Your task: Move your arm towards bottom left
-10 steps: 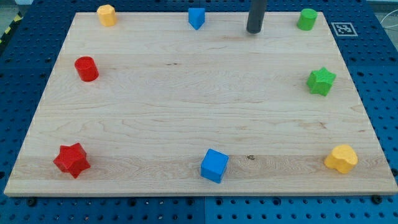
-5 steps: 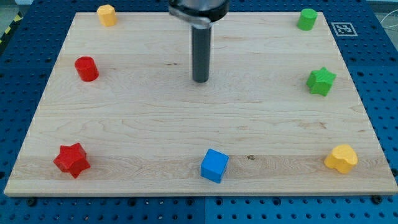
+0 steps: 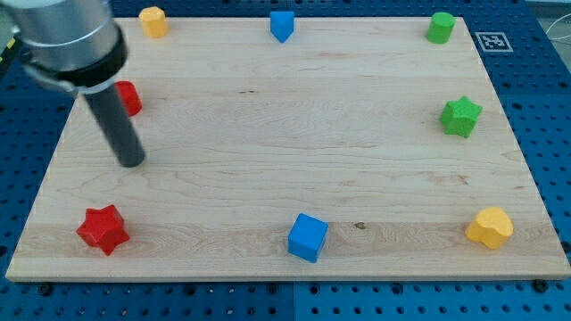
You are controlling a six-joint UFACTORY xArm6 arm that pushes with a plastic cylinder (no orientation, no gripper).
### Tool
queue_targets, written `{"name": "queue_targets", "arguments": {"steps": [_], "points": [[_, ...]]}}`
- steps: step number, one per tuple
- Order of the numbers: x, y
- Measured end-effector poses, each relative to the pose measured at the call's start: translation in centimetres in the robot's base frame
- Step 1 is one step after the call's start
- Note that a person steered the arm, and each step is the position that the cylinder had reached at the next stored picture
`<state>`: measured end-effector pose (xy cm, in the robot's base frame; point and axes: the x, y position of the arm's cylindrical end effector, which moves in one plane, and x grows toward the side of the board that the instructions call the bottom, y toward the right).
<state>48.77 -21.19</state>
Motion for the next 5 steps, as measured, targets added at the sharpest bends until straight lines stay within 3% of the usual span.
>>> {"name": "queue_targets", "arguments": {"steps": [1, 5], "points": [[2.4, -3.1], [7.7, -6.3]]}}
